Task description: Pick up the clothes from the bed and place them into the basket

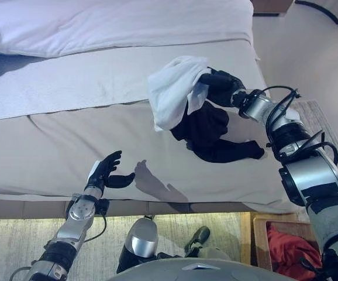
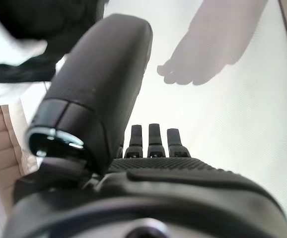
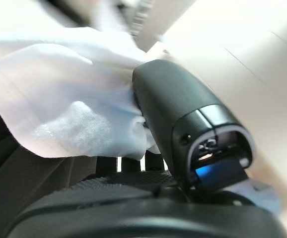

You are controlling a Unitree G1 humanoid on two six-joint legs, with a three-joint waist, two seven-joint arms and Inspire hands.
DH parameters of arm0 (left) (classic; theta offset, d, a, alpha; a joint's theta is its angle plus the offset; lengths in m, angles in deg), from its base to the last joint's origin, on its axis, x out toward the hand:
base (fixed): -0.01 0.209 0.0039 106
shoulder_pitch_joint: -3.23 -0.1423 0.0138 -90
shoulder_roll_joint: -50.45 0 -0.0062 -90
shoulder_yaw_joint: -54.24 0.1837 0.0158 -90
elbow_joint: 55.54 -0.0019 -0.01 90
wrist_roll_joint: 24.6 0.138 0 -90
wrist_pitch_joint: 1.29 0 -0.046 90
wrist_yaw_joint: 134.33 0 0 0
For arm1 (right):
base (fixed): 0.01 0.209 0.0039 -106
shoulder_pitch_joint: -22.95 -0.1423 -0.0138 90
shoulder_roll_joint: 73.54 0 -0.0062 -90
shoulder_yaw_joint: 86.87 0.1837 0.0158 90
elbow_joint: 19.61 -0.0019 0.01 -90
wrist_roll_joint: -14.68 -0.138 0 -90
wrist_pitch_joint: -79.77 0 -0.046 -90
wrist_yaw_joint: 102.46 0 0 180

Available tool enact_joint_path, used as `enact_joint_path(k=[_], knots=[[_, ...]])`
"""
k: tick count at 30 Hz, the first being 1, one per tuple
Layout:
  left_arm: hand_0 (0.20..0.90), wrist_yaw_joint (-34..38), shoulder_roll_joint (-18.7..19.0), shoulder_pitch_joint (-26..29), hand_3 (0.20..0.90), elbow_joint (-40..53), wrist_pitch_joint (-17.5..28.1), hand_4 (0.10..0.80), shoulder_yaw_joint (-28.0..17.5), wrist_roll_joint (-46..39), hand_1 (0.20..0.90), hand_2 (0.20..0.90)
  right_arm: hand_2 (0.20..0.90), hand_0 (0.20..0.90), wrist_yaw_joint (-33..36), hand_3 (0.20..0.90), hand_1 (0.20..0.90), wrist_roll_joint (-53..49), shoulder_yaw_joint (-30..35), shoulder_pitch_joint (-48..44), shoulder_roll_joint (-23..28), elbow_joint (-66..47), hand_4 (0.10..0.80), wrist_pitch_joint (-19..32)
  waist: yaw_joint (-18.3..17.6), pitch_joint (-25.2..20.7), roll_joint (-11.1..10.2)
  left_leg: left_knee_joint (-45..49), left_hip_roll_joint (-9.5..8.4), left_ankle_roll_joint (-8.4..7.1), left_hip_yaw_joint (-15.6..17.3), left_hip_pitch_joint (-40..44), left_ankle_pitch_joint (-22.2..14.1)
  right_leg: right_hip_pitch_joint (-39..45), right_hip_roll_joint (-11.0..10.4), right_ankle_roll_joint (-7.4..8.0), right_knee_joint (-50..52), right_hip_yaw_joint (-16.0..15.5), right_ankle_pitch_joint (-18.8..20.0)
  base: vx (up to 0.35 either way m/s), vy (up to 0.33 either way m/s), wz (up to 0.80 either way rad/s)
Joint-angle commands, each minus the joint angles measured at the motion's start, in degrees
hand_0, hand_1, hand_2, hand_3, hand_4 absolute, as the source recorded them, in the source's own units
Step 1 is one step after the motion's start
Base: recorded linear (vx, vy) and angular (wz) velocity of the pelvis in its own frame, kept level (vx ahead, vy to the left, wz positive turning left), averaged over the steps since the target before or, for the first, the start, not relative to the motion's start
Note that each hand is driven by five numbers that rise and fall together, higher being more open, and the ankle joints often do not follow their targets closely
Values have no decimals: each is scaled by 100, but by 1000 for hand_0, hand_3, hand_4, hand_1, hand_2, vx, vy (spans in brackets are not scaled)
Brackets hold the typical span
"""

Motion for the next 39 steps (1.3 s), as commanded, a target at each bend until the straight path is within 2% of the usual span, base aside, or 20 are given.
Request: enact_joint_path(k=[1,2,3,6,7,11,14,18,22,23,28,32,33,34,39], knots=[[900,123,308,-93,900,-70,561,800,572,-46,900,900,300,300,386,200,300,171,265,-150,305,351,100,365,49,-1145,-42,0,260,5,247,-112,-494,326,-440,294,327,26,-541,-14,7,4],[900,145,291,-67,900,-84,552,800,593,-49,900,900,356,356,370,266,356,730,216,-143,345,496,166,442,47,-1137,-37,0,257,10,241,-129,-486,299,-441,293,334,31,-537,0,0,0],[900,191,253,-27,900,-107,534,800,611,-41,900,900,900,900,487,900,900,1336,119,-144,404,631,800,539,34,-1121,-30,0,256,16,240,-141,-475,273,-445,291,347,38,-532,0,0,0],[900,410,107,84,900,-141,432,800,675,21,900,900,900,900,795,900,900,3828,-500,-279,675,920,800,905,-18,-1050,-29,0,260,32,257,-138,-461,221,-458,291,393,69,-514,0,0,0],[900,517,40,130,900,-152,377,800,706,58,900,900,900,900,934,900,900,4417,-821,-436,804,996,800,805,-49,-1020,-30,0,259,36,272,-124,-456,216,-464,297,412,82,-506,0,0,0],[900,653,-58,233,900,-269,400,800,746,84,900,900,900,900,873,900,900,5519,-1416,-886,897,1201,800,166,-95,-950,-17,0,250,43,303,-99,-457,203,-477,298,450,126,-527,7,16,-8],[900,655,-68,286,900,-240,380,800,716,79,900,900,900,900,394,900,900,6292,-1778,-1028,886,1263,800,-319,-97,-908,-10,0,242,49,314,-108,-457,175,-493,295,488,156,-551,-6,11,-7],[900,680,-76,331,900,-110,304,800,703,118,900,900,900,900,-440,900,900,7624,-2485,-1138,1029,1343,800,-413,-85,-808,-25,1,246,54,311,-131,-438,137,-503,299,551,168,-570,-18,-7,-4],[900,646,-53,309,900,-95,304,800,681,117,900,900,900,900,-232,900,900,8027,-2740,-1266,1038,1232,800,-297,-68,-776,-20,1,242,59,296,-141,-421,142,-503,296,545,161,-563,0,0,0],[900,625,-38,287,900,-90,336,800,692,112,900,900,900,900,128,900,900,8236,-2841,-1379,993,1146,800,-283,-37,-753,-4,9,235,58,282,-165,-415,136,-505,297,556,160,-568,0,0,0],[900,694,-44,277,900,-28,378,800,770,71,900,900,900,900,825,900,900,8847,-3009,-1551,859,965,800,-228,15,-699,43,24,209,61,237,-260,-399,99,-511,298,549,145,-573,-13,2,-2],[900,723,-53,259,900,82,367,800,786,62,900,900,900,900,1689,900,900,8823,-3197,-1532,847,366,800,-71,42,-649,72,35,187,71,182,-337,-383,65,-525,300,545,127,-559,-13,10,4],[900,720,-53,256,900,85,366,800,783,63,900,900,900,900,1707,900,900,8790,-3199,-1527,850,345,800,-60,43,-649,71,36,186,71,180,-340,-383,65,-526,300,544,126,-559,-2,12,4],[900,709,-50,255,900,105,346,800,761,60,900,900,900,900,1825,900,900,8582,-3194,-1500,846,160,800,180,46,-644,74,38,185,68,174,-356,-380,56,-533,304,544,118,-555,0,0,0],[900,691,-95,267,900,114,270,800,648,59,900,900,900,900,1693,900,900,8100,-3072,-1168,715,-706,800,415,49,-593,83,80,173,71,113,-431,-374,-12,-573,290,617,105,-579,5,4,1]])
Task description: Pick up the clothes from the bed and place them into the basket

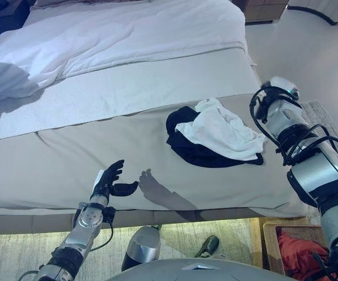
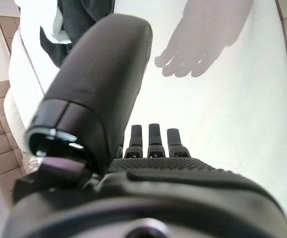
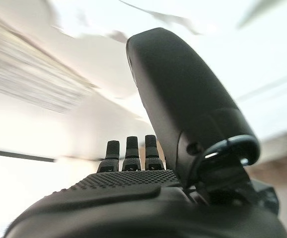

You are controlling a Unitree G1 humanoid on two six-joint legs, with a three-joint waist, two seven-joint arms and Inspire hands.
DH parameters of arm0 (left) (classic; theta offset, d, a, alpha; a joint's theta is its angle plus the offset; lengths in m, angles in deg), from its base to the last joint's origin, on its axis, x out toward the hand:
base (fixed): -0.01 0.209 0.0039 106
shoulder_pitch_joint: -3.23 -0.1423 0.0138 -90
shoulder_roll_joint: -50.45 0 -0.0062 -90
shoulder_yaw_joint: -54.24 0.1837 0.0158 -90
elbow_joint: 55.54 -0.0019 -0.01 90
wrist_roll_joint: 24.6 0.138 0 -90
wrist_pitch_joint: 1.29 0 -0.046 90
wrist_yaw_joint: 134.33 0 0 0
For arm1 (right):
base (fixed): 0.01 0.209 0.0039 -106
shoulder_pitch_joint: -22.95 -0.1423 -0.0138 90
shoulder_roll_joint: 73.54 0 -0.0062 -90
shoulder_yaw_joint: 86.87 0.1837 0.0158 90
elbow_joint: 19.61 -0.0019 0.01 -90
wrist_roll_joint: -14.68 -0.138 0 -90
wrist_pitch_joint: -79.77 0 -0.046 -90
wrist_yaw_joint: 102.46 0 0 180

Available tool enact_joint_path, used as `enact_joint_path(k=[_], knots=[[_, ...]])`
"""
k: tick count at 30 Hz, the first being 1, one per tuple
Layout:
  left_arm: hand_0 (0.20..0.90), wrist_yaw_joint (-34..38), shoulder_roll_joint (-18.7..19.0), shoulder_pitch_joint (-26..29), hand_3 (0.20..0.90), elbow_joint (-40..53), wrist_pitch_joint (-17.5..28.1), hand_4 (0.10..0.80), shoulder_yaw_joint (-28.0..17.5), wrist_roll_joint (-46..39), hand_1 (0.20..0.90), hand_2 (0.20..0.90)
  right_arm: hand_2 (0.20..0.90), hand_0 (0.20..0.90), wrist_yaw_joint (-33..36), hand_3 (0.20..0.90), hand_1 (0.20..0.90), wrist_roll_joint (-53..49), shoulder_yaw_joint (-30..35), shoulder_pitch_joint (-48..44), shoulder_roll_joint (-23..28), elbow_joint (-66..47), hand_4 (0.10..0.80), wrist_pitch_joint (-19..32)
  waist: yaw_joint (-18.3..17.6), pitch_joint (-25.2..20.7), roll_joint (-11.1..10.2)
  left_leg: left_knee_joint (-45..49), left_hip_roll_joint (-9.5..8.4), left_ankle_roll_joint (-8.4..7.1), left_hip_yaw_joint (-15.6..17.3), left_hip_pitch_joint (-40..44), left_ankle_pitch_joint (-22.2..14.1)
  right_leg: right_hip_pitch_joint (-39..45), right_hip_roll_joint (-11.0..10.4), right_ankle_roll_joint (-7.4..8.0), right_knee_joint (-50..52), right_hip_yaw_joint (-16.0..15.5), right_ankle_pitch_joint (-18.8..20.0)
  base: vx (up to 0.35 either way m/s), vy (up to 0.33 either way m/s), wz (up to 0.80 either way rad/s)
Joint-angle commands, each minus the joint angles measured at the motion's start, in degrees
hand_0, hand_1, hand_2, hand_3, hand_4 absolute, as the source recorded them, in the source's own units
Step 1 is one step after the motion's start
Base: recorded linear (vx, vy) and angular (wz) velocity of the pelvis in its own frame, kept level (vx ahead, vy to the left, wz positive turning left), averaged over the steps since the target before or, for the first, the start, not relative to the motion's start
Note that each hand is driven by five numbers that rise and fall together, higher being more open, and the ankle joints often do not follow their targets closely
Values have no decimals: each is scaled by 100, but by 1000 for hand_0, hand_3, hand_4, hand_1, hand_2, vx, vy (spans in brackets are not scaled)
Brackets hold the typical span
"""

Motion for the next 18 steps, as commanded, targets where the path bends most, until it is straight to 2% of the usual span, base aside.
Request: enact_joint_path(k=[1,5,11,18], knots=[[900,118,186,220,900,454,277,800,175,32,900,900,900,900,264,900,900,-286,-531,-839,178,-308,800,399,229,-165,-130,48,185,47,15,-233,-389,233,-562,273,650,14,-593,17,15,4],[900,184,224,320,900,654,439,800,126,-10,900,900,900,900,179,900,900,-479,-345,-740,65,-54,800,573,328,53,-54,122,160,40,-83,-445,-363,82,-582,236,707,-31,-599,-68,-4,5],[900,712,265,480,900,961,763,800,-103,-84,900,900,900,900,12,900,900,-772,-118,-694,-66,531,800,596,432,496,72,305,129,10,-175,-698,-432,-206,-583,205,876,29,-704,-56,-32,12],[900,864,302,525,900,1111,868,800,-142,-165,900,900,900,900,-105,900,900,-956,-117,-676,-93,884,800,528,371,829,174,201,124,14,-142,-892,-318,-503,-485,204,810,126,-642,-47,1,-3]])
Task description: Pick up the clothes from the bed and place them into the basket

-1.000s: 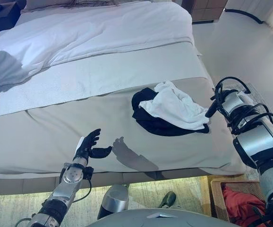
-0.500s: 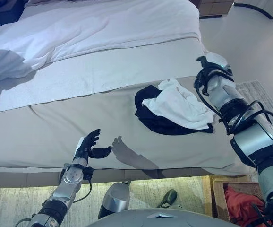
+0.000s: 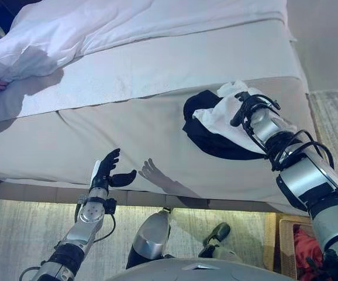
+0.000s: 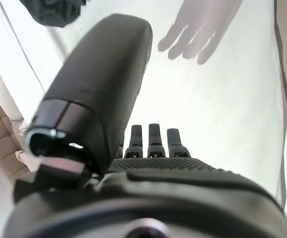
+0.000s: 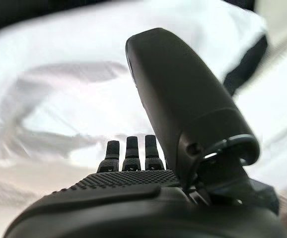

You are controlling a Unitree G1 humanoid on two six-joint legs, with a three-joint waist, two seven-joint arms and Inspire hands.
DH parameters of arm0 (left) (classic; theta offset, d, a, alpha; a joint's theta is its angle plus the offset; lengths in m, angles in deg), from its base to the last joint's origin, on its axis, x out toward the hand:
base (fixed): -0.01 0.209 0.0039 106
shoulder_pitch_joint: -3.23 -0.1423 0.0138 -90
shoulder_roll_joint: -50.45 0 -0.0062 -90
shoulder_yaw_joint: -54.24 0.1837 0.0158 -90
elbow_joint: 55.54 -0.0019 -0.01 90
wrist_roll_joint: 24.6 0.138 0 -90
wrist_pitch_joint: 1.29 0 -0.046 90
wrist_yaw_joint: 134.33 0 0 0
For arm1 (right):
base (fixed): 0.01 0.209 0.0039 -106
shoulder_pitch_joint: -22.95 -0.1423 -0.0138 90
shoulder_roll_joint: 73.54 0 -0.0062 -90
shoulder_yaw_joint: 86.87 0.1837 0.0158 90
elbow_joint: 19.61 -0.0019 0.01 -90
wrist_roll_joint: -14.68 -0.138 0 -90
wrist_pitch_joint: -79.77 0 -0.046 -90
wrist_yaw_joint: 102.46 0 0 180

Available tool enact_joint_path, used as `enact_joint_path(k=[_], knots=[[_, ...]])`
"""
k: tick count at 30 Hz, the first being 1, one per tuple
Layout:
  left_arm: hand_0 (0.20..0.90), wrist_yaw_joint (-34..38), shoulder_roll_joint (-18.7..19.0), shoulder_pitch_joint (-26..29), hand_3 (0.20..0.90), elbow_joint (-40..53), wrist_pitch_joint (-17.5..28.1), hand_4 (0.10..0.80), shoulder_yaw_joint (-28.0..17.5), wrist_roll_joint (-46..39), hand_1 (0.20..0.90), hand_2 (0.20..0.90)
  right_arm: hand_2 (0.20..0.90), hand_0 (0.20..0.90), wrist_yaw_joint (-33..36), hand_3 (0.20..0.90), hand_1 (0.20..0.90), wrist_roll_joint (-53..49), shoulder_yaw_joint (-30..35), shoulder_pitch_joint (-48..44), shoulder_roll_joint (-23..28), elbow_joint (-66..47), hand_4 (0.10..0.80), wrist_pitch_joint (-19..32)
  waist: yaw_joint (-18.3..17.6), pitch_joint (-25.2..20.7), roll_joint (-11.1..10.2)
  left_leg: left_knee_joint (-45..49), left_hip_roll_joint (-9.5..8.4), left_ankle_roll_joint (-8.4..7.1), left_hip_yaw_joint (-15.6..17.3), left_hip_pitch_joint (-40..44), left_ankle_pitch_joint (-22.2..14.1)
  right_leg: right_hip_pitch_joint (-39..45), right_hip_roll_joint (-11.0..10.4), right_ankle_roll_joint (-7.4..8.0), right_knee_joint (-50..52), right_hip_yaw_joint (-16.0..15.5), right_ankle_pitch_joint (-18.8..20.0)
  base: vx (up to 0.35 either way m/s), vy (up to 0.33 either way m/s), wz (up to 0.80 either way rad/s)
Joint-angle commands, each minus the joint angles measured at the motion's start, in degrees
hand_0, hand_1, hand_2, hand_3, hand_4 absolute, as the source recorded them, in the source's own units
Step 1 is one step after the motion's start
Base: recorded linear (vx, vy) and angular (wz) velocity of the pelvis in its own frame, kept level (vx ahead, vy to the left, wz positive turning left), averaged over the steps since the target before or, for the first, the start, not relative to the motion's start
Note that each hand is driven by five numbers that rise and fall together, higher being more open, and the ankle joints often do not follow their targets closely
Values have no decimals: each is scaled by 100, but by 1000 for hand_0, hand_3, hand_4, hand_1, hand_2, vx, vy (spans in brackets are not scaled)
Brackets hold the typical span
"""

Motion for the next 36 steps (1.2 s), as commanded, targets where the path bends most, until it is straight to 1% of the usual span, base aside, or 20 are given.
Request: enact_joint_path(k=[1,2,5,6,10,11,12,13,14,17,23,24,25,28,36], knots=[[900,195,316,414,900,632,605,800,-56,-167,900,900,900,900,149,900,900,-35,-217,-954,334,-67,800,120,25,305,-185,-14,125,16,50,-200,-351,6,-495,232,791,276,-669,-110,44,-2],[900,224,324,445,900,648,645,800,-25,-208,900,900,900,900,111,900,900,-22,-219,-995,376,-18,800,114,-5,362,-157,34,97,58,65,-326,-271,-101,-507,194,778,240,-562,-108,50,-1],[900,255,354,493,900,724,676,800,-14,-273,900,900,900,900,108,900,900,13,-233,-1063,429,116,800,125,-25,458,-129,86,77,72,89,-412,-279,-231,-505,189,833,275,-572,-49,12,-6],[900,276,377,523,900,775,667,800,12,-300,900,900,900,900,109,900,900,9,-231,-1093,462,164,800,121,-24,530,-120,86,95,35,103,-364,-364,-251,-493,219,913,332,-685,-9,-37,-1],[900,343,393,614,900,883,651,800,120,-300,900,900,900,900,156,900,900,-63,-256,-1241,537,284,800,166,-49,726,-39,170,53,63,120,-469,-364,-385,-501,206,1037,369,-711,-41,-19,-7],[900,358,399,644,900,879,656,800,144,-341,900,900,818,818,196,804,818,-61,-273,-1301,574,302,704,189,-59,773,3,167,31,75,117,-484,-355,-421,-511,210,1062,376,-711,-47,-2,-6],[900,363,401,652,900,879,651,800,148,-351,900,900,606,606,204,557,606,-41,-274,-1318,582,304,457,192,-62,784,12,166,26,77,118,-488,-354,-429,-515,212,1066,377,-709,-44,2,-2],[900,371,402,652,900,876,654,800,154,-366,900,900,366,366,284,277,366,-26,-287,-1310,592,286,177,214,-70,806,30,152,17,84,112,-484,-350,-433,-517,215,1063,379,-705,0,0,0],[900,363,401,652,900,865,663,800,157,-367,900,900,300,300,349,200,300,-40,-300,-1309,601,282,100,231,-73,808,40,140,8,91,108,-479,-344,-429,-517,218,1048,380,-693,0,0,0],[900,297,407,589,900,821,697,800,134,-374,900,900,300,300,539,200,300,-13,-249,-1237,619,122,100,246,-99,770,47,102,-7,106,108,-417,-357,-408,-522,228,1020,374,-669,0,0,0],[900,238,433,534,900,785,646,800,101,-391,900,900,300,300,715,200,300,90,-180,-1059,631,-213,100,214,-161,552,-20,22,44,101,165,-217,-399,-265,-521,236,935,389,-648,0,0,0],[900,237,439,517,900,796,625,800,88,-379,900,900,300,300,760,200,300,89,-180,-1016,669,-335,100,209,-188,467,-68,-4,74,93,196,-139,-412,-185,-515,242,885,399,-633,-32,-16,-3],[900,204,450,493,900,825,581,800,54,-355,900,900,300,300,774,200,300,142,-135,-940,734,-441,100,214,-218,358,-116,0,82,124,238,-136,-347,-132,-524,213,796,340,-505,0,0,0],[900,170,455,453,900,811,513,800,29,-313,900,900,300,300,759,200,300,170,-110,-849,794,-573,100,207,-247,195,-190,-45,120,115,291,-12,-359,3,-513,230,730,338,-486,36,-22,-1],[900,-41,431,258,900,696,357,800,-56,-95,900,900,300,300,662,200,300,186,5,-608,1102,-886,100,217,-347,-489,-444,-265,241,35,409,376,-298,543,-452,300,393,316,-399,75,-37,-3]])
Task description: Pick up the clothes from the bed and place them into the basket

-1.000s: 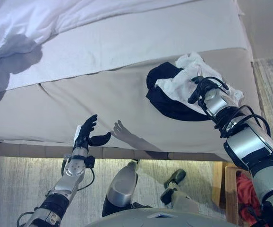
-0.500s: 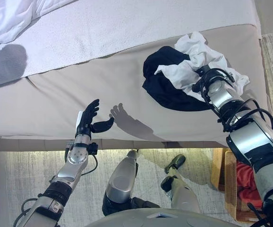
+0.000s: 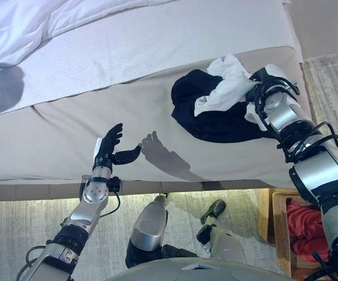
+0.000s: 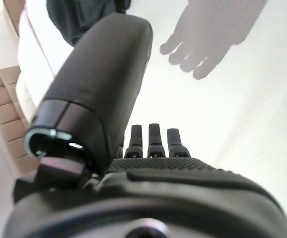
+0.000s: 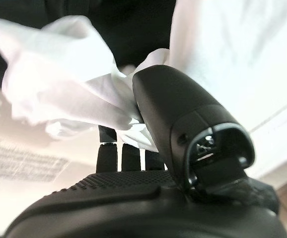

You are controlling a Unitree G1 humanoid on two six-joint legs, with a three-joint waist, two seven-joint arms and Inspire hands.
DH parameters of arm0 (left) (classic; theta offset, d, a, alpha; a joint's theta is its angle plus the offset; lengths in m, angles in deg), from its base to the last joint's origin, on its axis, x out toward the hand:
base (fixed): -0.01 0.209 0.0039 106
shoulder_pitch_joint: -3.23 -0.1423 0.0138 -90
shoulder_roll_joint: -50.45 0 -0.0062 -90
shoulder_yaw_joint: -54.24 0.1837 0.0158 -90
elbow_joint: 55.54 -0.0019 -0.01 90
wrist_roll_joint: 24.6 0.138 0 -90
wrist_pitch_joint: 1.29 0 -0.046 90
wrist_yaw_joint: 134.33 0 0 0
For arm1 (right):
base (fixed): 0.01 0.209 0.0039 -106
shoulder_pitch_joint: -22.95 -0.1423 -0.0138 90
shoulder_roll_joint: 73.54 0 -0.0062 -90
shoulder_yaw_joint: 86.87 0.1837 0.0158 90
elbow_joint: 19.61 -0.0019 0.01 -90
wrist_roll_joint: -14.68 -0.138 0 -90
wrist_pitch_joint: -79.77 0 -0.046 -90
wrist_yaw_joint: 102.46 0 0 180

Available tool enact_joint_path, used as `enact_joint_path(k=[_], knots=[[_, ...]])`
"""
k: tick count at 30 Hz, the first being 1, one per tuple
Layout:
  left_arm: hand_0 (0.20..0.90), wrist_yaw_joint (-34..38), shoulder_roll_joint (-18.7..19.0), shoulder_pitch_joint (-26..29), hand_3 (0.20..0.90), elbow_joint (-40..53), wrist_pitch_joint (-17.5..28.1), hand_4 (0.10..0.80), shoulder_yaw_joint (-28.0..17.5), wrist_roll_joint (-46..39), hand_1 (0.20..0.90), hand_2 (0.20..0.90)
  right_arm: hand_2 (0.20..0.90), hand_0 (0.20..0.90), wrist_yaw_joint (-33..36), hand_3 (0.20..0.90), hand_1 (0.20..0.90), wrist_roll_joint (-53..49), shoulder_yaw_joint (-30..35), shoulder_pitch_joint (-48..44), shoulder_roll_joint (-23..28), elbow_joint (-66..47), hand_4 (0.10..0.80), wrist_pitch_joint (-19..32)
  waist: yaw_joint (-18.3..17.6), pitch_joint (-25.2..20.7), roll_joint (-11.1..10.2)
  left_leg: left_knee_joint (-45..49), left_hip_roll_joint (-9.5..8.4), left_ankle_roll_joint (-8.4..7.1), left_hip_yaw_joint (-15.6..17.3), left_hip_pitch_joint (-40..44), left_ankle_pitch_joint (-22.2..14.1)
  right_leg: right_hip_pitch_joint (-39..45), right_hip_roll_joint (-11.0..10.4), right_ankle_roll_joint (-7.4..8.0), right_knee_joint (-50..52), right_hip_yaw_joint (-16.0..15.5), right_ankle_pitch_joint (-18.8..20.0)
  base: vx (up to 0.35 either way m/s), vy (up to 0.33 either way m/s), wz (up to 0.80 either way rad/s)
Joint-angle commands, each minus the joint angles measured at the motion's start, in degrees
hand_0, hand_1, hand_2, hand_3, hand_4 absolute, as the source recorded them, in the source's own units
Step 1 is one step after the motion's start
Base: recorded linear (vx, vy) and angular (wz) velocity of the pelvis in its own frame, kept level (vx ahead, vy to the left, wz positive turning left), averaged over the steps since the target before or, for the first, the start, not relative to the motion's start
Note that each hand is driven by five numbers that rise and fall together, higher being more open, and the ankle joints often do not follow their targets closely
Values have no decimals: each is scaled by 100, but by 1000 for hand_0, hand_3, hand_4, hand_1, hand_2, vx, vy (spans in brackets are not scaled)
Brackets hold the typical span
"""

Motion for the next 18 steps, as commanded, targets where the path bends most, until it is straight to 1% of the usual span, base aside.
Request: enact_joint_path(k=[1,9,14,18], knots=[[900,-42,393,-380,900,403,227,800,0,169,900,900,300,300,242,200,300,138,-425,-255,421,-316,100,164,2,-1294,-438,-57,234,22,214,-214,-311,144,-472,315,383,152,-406,80,-20,-8],[900,-180,391,-483,900,222,114,800,-46,202,900,900,300,300,273,200,300,-521,-159,-216,760,-839,100,286,-178,-1773,-605,-57,303,6,391,219,-470,449,-459,355,297,235,-391,78,4,-7],[900,-356,397,-508,900,63,89,800,13,192,900,900,300,300,409,200,300,-1075,-5,-438,954,-1228,100,318,-297,-1930,-674,-57,320,2,483,412,-575,554,-447,367,301,330,-413,43,15,-13],[900,-472,411,-540,900,-32,153,800,49,171,900,900,300,300,315,200,300,-1573,80,-597,1113,-1415,100,347,-375,-2007,-706,-57,336,-9,558,502,-625,591,-450,388,280,370,-406,15,25,-6]])
